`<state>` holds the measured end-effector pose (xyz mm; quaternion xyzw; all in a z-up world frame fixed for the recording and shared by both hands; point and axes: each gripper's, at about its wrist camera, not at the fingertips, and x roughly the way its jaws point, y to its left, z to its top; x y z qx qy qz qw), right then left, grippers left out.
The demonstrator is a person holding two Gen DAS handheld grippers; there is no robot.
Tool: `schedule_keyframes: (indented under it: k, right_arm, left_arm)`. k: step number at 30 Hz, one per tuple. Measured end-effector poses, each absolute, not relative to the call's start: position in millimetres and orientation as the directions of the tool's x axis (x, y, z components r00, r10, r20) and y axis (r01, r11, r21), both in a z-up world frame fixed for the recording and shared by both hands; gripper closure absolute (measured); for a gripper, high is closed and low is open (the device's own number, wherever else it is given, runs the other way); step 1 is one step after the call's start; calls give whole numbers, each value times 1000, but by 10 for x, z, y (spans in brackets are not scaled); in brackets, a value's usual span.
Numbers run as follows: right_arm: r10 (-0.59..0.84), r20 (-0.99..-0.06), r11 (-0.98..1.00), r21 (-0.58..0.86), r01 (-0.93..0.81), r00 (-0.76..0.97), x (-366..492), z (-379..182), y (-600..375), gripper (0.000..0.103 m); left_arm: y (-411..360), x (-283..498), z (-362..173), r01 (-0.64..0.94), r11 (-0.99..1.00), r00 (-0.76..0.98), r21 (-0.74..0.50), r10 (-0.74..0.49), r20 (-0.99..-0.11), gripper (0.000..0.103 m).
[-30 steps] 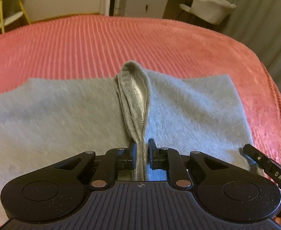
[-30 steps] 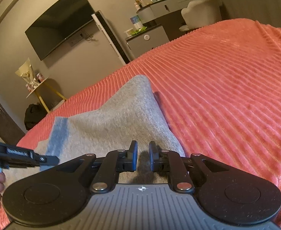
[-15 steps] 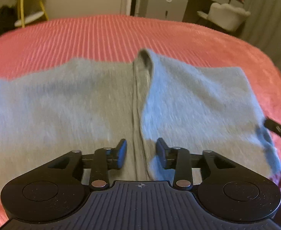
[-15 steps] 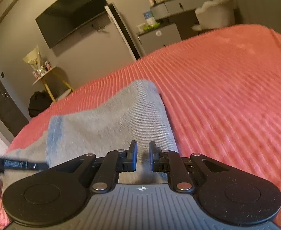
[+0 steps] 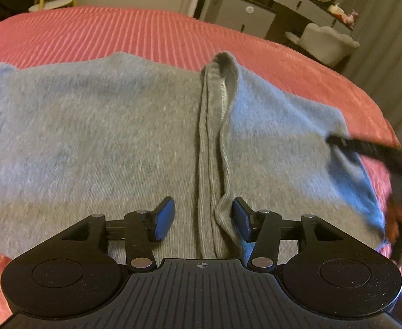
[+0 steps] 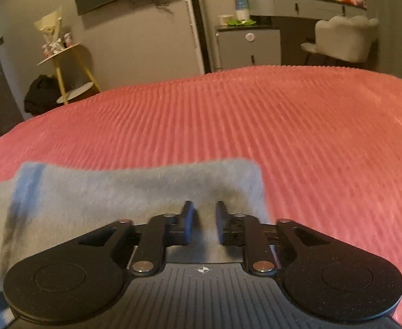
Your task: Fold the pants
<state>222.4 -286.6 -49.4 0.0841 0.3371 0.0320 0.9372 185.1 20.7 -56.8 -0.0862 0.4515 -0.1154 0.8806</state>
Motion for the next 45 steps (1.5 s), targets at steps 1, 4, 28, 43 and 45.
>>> schedule_keyframes:
  k: [1,4,28,43,45]
  right_arm:
    - [125,-618,984,174,-20,776,2016,-502,-2805,63]
    - [120,-614,991,125,-54,780,1422,-599,-2663,53]
    - [-42,-637,998,6,59,769,1069,-606,-2469,5]
    - [-42,-648,998,6,61,760,1104,-639,-2461,4]
    - [-32,-651,996,40,77,758,1128,-659,-2501,4]
  left_arm:
    - [188,1845,-586,125,959,571,-253,-279,-772,48]
    - [171,1755,-611,142,964,591,-224,-264,-763,47]
    - [-73,1792,-391,142,976,574,-166,-218,-790,87]
    - [1029,1585,-301,-185,948,654,-260,-78,-752,45]
    - [1410,1425,-252,-280,897,700,-342,-53,-712,33]
